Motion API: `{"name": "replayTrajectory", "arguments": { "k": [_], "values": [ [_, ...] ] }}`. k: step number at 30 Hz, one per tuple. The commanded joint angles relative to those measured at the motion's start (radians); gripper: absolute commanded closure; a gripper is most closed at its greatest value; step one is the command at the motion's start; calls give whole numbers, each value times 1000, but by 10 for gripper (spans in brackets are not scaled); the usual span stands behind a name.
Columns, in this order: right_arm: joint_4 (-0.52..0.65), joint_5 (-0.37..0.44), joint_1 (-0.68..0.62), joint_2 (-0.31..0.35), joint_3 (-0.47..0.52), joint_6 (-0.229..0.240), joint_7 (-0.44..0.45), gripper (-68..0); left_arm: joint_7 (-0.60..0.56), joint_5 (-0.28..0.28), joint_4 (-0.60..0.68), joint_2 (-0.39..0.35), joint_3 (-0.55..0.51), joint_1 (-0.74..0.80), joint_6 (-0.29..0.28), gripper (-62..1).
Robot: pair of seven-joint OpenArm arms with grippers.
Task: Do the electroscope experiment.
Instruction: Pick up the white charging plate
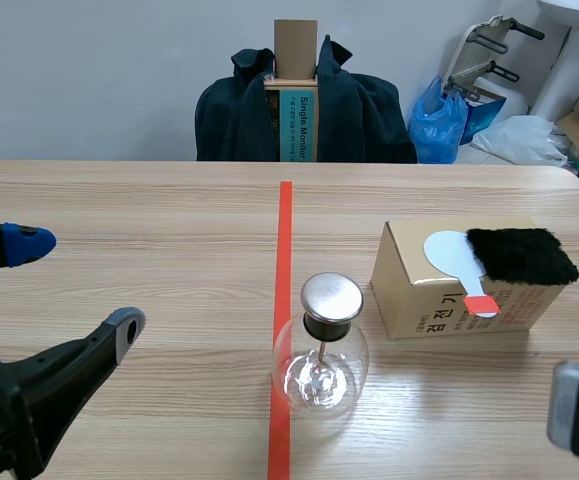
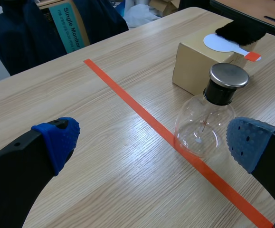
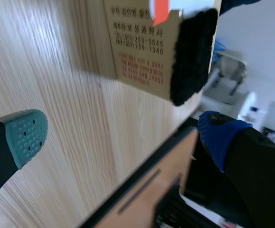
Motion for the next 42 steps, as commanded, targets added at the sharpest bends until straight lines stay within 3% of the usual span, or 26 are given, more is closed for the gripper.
{"name": "replayTrajectory", "arguments": {
  "k": [1,4,8,10,14,16,24,42],
  "values": [
    [-41,-75,4,-32,1,-89,8,-679,-21,-11,18,8,1,-1,-2,-623],
    [-142,-183,32,-55,-7,-347,85,-679,-21,-11,18,8,1,-1,-2,-623],
    [-281,-222,129,-56,-66,-613,118,-679,-21,-10,18,8,1,0,-2,-623],
    [-348,-225,184,-56,-103,-711,122,-679,-21,-10,18,8,1,0,-2,-623],
    [-473,-225,293,-56,-190,-810,146,-679,-20,-10,18,8,1,0,-2,-623],
    [-522,-225,339,-56,-232,-841,163,-679,-20,-10,18,8,1,0,-2,-623],
    [-637,-226,436,-104,-304,-843,195,-679,-21,-10,18,8,1,0,-2,-623],
    [-637,-171,438,-108,-289,-843,176,-679,-20,-10,18,8,1,0,-2,-623]
  ]
}}
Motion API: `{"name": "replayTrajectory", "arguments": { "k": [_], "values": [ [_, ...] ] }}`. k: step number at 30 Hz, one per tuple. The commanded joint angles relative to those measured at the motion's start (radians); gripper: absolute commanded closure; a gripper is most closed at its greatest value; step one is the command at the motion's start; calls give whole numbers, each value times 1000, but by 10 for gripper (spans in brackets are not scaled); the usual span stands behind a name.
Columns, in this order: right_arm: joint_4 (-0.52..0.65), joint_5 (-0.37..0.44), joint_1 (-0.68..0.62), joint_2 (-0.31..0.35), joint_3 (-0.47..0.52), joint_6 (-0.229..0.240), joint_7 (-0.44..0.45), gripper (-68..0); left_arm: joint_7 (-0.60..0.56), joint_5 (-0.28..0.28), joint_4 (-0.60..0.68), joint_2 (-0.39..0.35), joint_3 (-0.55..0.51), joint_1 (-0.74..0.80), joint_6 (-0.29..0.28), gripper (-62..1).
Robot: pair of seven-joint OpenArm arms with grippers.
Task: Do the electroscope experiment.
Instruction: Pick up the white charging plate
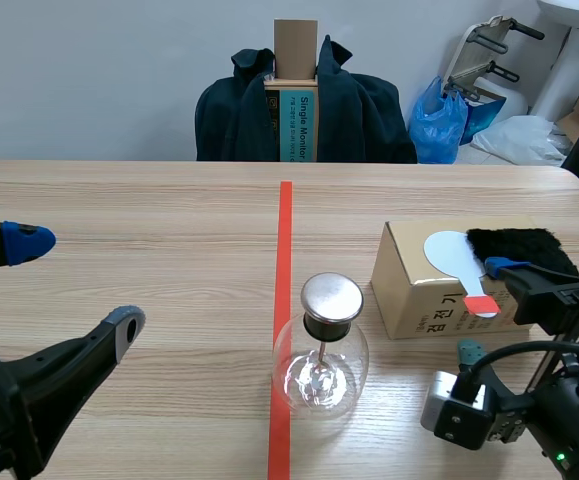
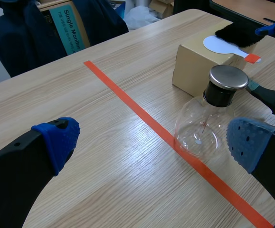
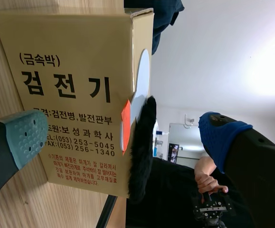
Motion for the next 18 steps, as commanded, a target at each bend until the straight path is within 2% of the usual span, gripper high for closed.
{"name": "replayTrajectory", "arguments": {
  "k": [1,4,6,14,18],
  "values": [
    [25,19,7,13,10,-11,0,-679,-14,-10,18,8,1,0,-2,-623],
    [25,28,20,13,13,-11,0,-676,-14,-10,18,8,1,0,-2,-623],
    [25,28,32,13,13,-11,4,-611,-14,-10,18,8,1,0,-2,-623],
    [25,28,34,13,13,-11,4,-139,-14,-10,18,8,1,0,-5,-623],
    [25,28,34,14,13,-11,3,-8,-14,-10,18,8,1,0,-5,-623]
  ]
}}
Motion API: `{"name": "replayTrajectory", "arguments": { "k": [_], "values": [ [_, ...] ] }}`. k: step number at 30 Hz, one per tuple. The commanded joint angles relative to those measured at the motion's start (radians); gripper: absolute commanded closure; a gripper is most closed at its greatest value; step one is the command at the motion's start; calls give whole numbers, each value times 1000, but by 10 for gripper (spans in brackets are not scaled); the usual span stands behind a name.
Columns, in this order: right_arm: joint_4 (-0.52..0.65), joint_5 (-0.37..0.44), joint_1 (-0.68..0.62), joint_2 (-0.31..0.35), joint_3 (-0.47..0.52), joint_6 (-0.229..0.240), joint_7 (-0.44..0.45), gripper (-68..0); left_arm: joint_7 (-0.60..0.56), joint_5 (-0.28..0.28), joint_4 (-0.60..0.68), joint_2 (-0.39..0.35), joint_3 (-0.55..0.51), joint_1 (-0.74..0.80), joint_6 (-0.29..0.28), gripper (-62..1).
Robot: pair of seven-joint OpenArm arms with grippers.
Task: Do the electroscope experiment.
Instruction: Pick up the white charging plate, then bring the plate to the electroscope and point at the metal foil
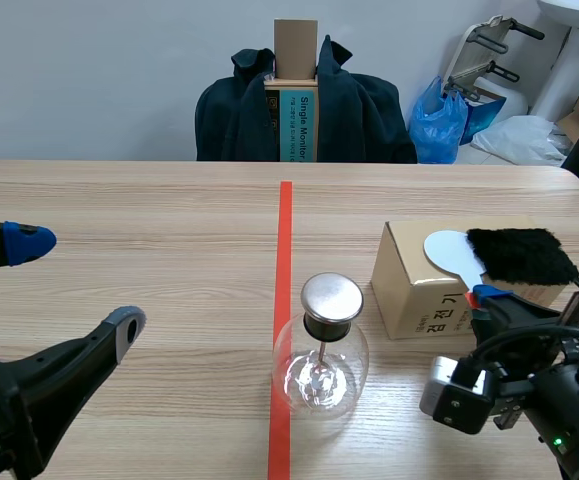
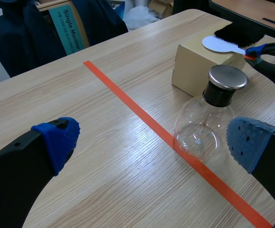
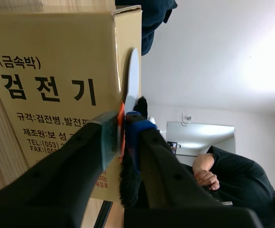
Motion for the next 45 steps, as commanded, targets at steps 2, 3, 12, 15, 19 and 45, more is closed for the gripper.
{"name": "replayTrajectory", "arguments": {
  "k": [2,3,12,15,19,45],
  "values": [
    [24,7,12,14,13,-11,0,-7,-14,-10,18,8,1,0,-3,-623],
    [24,7,12,14,13,-11,0,-7,-14,-10,18,8,1,0,-3,-623],
    [25,8,13,13,13,-82,-3,-7,-13,-10,18,8,1,0,-3,-623],
    [39,46,35,16,15,-156,-1,-7,-13,-10,18,7,1,0,-3,-623],
    [91,71,50,19,45,-195,0,-7,-6,-10,18,7,1,0,-3,-623],
    [586,138,-28,22,211,-195,1,-7,-62,-34,-485,-140,280,-489,-319,-27]
  ]
}}
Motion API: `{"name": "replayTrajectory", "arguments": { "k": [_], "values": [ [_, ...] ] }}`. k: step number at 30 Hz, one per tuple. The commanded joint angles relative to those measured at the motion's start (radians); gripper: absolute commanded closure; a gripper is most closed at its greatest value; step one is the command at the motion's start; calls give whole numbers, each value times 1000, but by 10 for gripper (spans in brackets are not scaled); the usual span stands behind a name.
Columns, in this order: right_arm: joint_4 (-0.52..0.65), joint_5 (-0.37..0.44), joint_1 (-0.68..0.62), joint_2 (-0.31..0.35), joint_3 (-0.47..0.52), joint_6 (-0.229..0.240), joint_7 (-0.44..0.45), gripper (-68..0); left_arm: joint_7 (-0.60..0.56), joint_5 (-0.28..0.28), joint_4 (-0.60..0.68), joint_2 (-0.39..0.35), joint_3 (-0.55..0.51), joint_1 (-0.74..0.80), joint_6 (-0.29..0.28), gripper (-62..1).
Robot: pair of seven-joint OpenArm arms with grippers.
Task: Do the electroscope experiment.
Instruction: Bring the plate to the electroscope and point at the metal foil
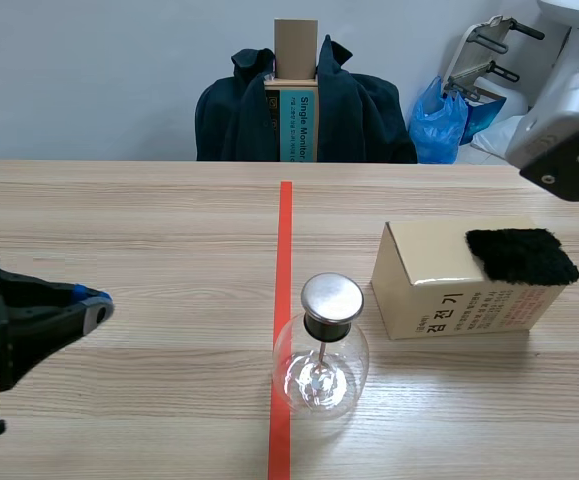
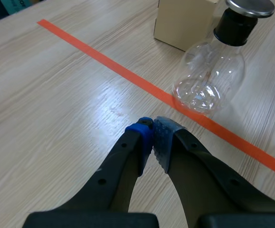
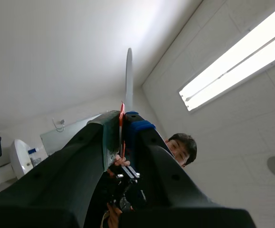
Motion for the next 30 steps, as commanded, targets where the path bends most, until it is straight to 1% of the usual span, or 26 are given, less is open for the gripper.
{"name": "replayTrajectory", "arguments": {
  "k": [1,6,8,10,13,15,17,19,21,23,25,29,30],
  "values": [
    [19,4,-17,16,14,-58,-4,-7,-31,13,-2,40,58,-48,-2,-26],
    [21,-3,-51,16,14,-58,-8,-7,-58,103,-123,125,229,-191,-2,-27],
    [21,-3,-56,13,14,-58,-22,-7,-75,127,-162,154,269,-224,33,-27],
    [21,-3,-57,10,14,-58,-40,-9,-82,157,-191,176,297,-248,50,-27],
    [21,-3,-57,8,14,-58,-71,-9,-106,197,-219,196,321,-266,53,-28],
    [21,-3,-62,8,14,-58,-76,-9,-117,204,-233,203,331,-269,53,-28],
    [21,-3,-64,8,13,-58,-66,-9,-137,224,-239,206,342,-271,53,-28],
    [21,-3,-64,8,6,-58,-37,-9,-153,261,-239,215,351,-272,53,-27],
    [16,-13,-65,8,-17,-58,-6,-9,-159,291,-239,222,359,-274,72,-27],
    [3,-39,-68,8,-46,-13,8,-9,-159,292,-239,230,365,-274,98,-27],
    [-22,-68,-71,8,-80,19,14,-9,-159,311,-239,237,365,-274,102,-27],
    [-106,-117,-71,8,-142,23,38,-9,-158,357,-239,247,365,-274,106,-27],
    [-132,-129,-71,8,-155,23,42,-9,-155,359,-239,248,365,-274,106,-27]
  ]
}}
